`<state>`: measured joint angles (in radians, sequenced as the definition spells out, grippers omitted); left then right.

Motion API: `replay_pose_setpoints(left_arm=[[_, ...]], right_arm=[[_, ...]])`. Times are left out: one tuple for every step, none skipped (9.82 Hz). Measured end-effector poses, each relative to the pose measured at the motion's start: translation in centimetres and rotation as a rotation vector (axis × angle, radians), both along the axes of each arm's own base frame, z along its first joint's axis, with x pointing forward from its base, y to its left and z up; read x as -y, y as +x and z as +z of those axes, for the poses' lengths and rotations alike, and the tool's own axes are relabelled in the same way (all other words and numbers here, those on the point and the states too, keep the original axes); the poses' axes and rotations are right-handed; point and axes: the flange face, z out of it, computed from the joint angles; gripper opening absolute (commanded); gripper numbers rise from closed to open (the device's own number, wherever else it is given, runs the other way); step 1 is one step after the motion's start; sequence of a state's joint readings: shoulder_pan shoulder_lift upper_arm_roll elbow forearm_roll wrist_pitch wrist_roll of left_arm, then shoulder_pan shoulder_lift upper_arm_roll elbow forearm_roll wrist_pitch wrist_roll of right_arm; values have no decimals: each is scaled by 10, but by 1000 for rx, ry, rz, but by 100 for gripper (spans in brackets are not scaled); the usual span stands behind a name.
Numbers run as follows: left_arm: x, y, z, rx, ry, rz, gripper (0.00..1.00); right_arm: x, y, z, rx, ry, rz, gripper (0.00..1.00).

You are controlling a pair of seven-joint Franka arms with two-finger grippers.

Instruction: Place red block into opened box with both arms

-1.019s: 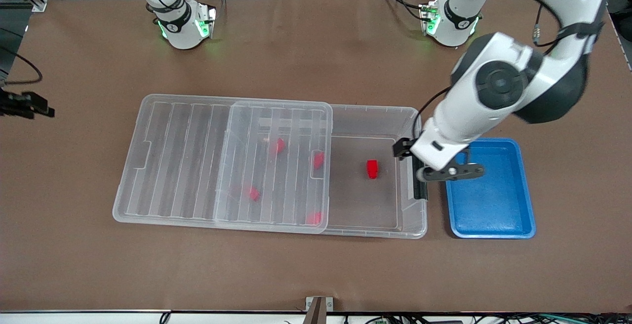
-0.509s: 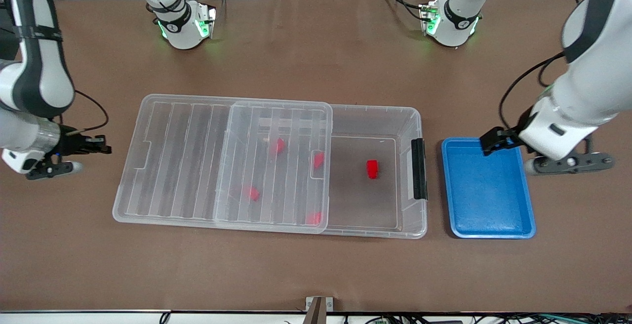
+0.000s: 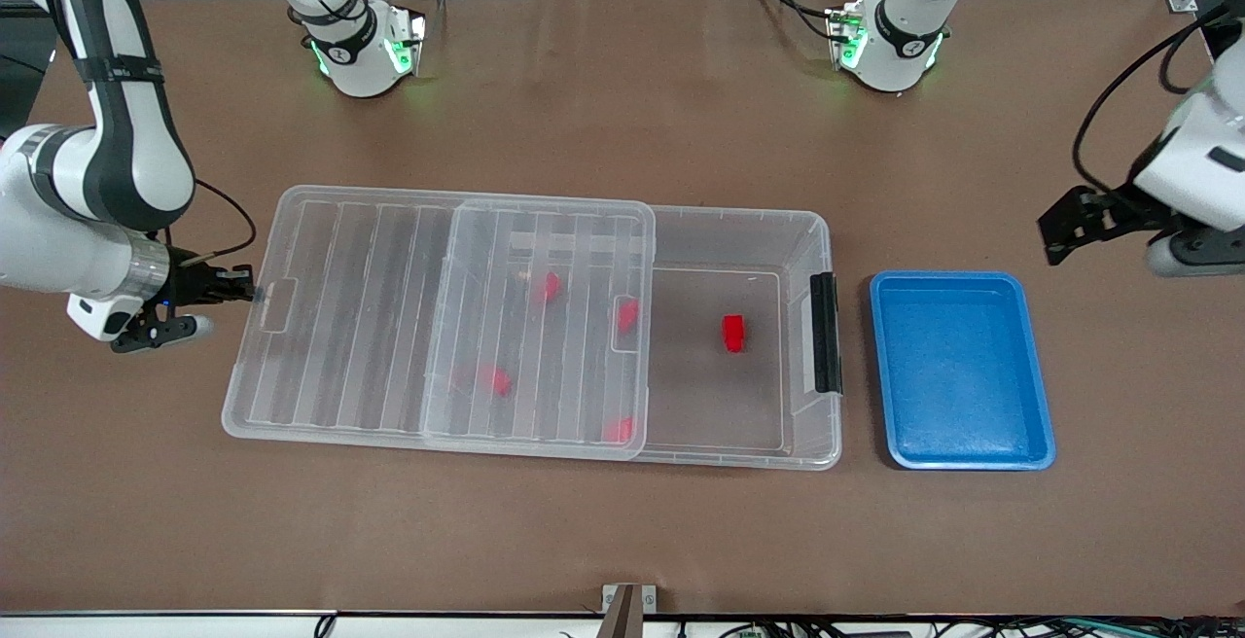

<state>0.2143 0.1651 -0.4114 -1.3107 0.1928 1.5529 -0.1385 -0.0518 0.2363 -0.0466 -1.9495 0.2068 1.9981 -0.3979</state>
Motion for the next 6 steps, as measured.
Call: replay_pose_setpoints(left_arm=[[-11,-9,6,-8,-13,5,100],[-16,-20,11,-17,-27,12,100],[-17,-34,13,-28,-44,19,100],[-21,-48,13,-41,-62,32,100],[-27,-63,11,-53,-71,44,100],[-27,-74,10,-61,-71,46,100]], right_arm=[[-9,1,1,2,14,4,0],[-21,1,1,3,31,10,0],[-36,2,1,5,48,23,0],[-54,3,2,8,60,42,0],[-72,3,2,15,73,58,0],[-87,3,3,20,85,72,0]])
